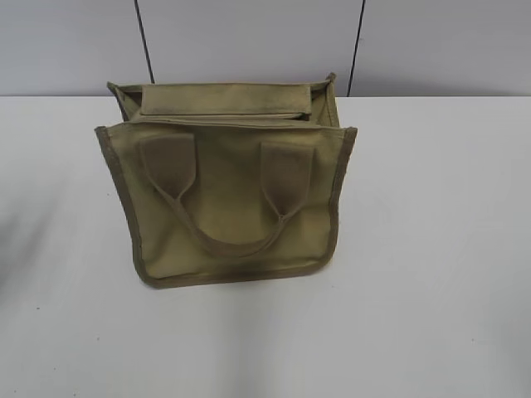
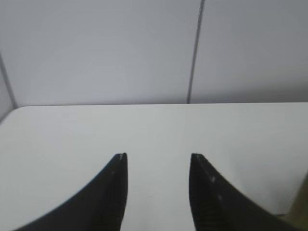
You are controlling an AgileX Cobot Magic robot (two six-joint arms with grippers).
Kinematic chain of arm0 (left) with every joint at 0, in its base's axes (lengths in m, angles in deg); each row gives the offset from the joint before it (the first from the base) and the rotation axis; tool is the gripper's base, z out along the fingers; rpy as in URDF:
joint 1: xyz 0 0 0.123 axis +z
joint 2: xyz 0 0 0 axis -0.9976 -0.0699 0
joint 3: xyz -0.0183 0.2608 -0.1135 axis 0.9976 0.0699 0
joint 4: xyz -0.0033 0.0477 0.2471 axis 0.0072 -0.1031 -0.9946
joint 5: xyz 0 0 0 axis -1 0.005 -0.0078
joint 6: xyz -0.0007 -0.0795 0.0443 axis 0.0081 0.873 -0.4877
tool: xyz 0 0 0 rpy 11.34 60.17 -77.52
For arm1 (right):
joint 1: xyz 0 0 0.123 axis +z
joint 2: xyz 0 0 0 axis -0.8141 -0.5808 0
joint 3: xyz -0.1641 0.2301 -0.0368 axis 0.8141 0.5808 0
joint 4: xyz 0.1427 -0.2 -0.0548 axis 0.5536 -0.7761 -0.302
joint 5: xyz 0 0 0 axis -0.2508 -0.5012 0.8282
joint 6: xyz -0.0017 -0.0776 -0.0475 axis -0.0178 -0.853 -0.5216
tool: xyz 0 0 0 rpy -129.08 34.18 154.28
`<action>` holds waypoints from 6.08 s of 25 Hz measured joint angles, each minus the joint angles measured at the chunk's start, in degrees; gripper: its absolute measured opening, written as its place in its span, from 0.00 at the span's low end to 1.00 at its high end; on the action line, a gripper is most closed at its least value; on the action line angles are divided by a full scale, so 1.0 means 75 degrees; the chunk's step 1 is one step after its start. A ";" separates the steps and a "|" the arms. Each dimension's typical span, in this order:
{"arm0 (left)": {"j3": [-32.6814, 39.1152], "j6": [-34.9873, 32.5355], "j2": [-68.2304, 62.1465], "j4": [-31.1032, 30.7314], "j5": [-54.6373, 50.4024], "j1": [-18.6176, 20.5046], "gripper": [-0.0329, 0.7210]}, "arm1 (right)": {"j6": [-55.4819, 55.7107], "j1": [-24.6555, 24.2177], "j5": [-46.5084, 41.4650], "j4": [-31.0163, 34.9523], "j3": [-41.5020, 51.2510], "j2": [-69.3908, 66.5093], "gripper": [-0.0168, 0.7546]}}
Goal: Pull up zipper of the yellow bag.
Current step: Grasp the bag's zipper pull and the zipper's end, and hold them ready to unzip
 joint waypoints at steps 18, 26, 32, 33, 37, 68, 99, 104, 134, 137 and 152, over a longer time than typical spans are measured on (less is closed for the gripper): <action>-0.0903 0.1609 -0.4506 -0.5884 0.3731 -0.0125 0.46 | 0.0000 0.0000 0.0000 0.0000 0.0000 0.0000 0.78; -0.1855 0.1609 -0.5367 -0.6018 0.3917 -0.0455 0.46 | 0.0000 0.0000 0.0000 0.0000 0.0000 0.0000 0.78; -0.2265 0.1609 -0.6195 -0.5743 0.4586 -0.0504 0.46 | 0.0000 0.0000 0.0000 0.0000 0.0000 0.0000 0.78; -0.2317 0.1609 -0.6317 -0.5718 0.4664 -0.0511 0.46 | 0.0000 0.0000 0.0000 0.0000 0.0000 0.0000 0.78; -0.2508 0.1609 -0.6681 -0.5676 0.4728 -0.0529 0.39 | 0.0000 0.0000 0.0000 0.0000 0.0000 0.0000 0.78; -0.2070 0.3581 -0.1748 -0.5815 0.0353 -0.0656 0.05 | 0.0000 0.0000 0.0000 0.0000 0.0000 0.0000 0.78; -0.3614 0.7964 -0.1032 -0.9947 -0.0352 -0.0670 0.05 | -0.2550 0.0330 0.2458 0.3463 -0.2484 -0.6727 0.78; -0.3614 0.7966 -0.1032 -0.9961 -0.0345 -0.0670 0.05 | -0.1305 0.2203 0.3150 0.2793 -0.3756 -0.8627 0.78; -0.3621 0.7972 -0.1032 -0.9969 -0.0338 -0.0670 0.05 | 0.1351 0.5999 0.4116 0.2184 -0.9585 -1.5292 0.39; -0.3621 0.7972 -0.1032 -0.9969 -0.0338 -0.0670 0.05 | 0.1439 0.5999 0.4367 0.2187 -0.9585 -1.5332 0.36; -0.3621 0.7972 -0.1066 -1.0026 -0.0324 -0.0670 0.05 | 0.1500 0.5999 0.4299 0.2250 -0.9601 -1.5475 0.03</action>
